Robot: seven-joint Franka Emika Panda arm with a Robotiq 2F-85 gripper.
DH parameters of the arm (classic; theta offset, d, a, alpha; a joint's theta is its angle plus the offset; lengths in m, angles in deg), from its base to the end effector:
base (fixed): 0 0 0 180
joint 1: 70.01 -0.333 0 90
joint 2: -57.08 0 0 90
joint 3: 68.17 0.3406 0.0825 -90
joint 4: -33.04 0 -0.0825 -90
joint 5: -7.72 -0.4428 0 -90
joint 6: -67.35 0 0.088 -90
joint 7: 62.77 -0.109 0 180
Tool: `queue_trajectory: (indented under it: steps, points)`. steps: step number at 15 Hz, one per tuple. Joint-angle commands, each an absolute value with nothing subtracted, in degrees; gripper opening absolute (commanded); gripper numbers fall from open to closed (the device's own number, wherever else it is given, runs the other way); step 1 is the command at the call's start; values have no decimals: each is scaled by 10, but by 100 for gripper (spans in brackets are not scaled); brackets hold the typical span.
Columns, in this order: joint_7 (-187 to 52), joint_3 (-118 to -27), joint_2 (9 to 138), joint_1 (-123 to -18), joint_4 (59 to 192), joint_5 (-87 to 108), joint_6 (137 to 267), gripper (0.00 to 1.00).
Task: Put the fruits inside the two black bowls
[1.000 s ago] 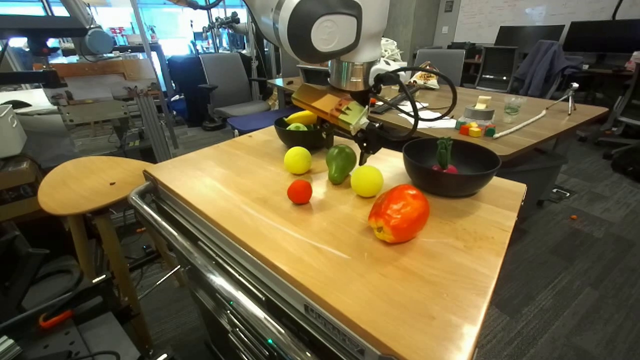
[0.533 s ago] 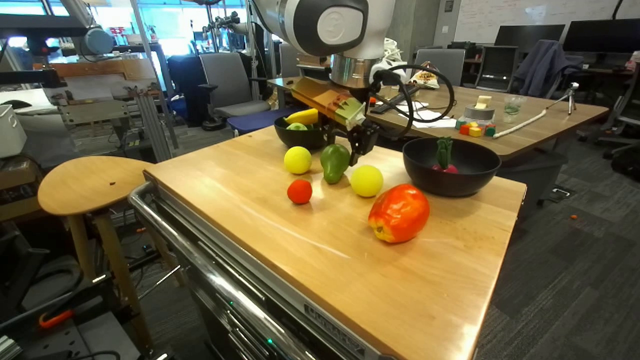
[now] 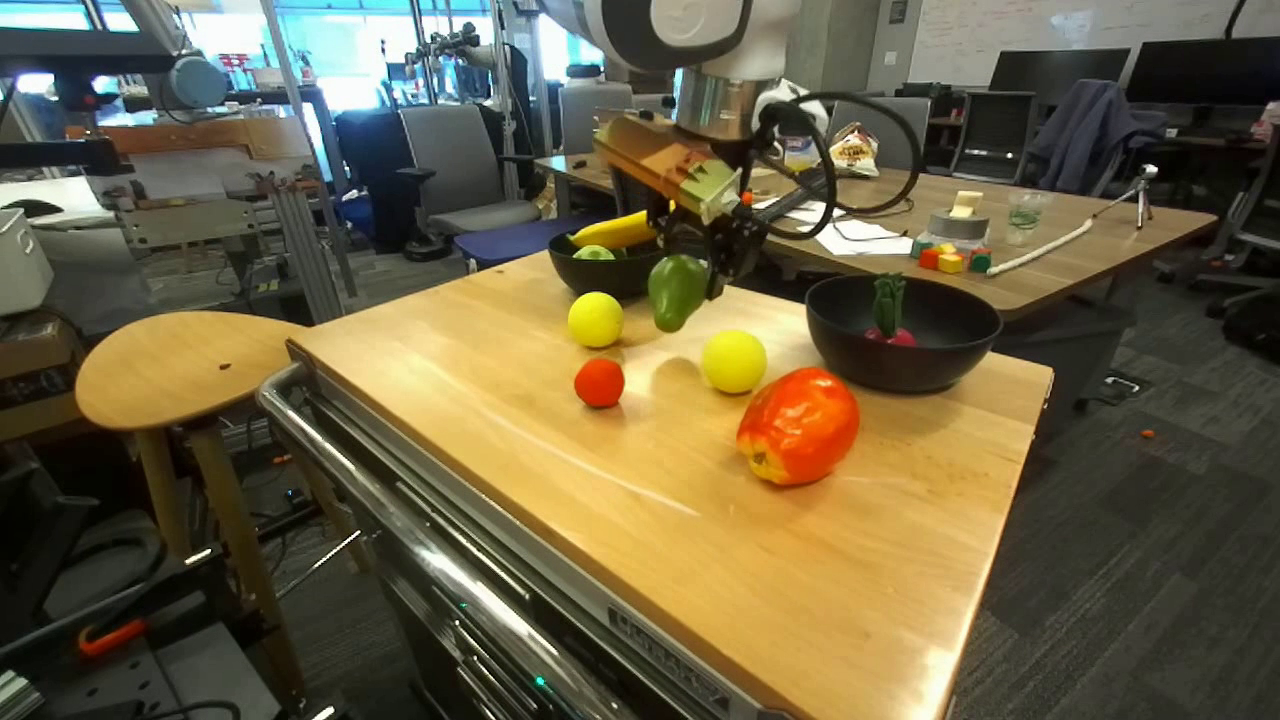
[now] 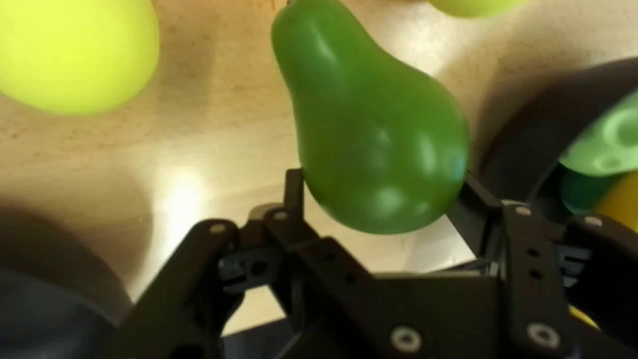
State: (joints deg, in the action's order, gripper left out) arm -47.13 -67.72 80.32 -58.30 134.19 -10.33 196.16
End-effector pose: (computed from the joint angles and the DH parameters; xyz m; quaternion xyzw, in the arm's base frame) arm 0.7070 -0.1318 0.3307 -0.9895 0.0561 -0.0666 0.1151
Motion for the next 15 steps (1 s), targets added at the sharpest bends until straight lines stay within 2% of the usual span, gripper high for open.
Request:
queue_trajectory:
  steps: [1, 5, 15]
  points:
    - [-450, -670, 761, -558, 1285, -162, 1929, 45]
    - [-423, -685, 779, -521, 1203, -238, 1938, 45]
    - [-395, -691, 917, -444, 1126, -314, 1922, 45]
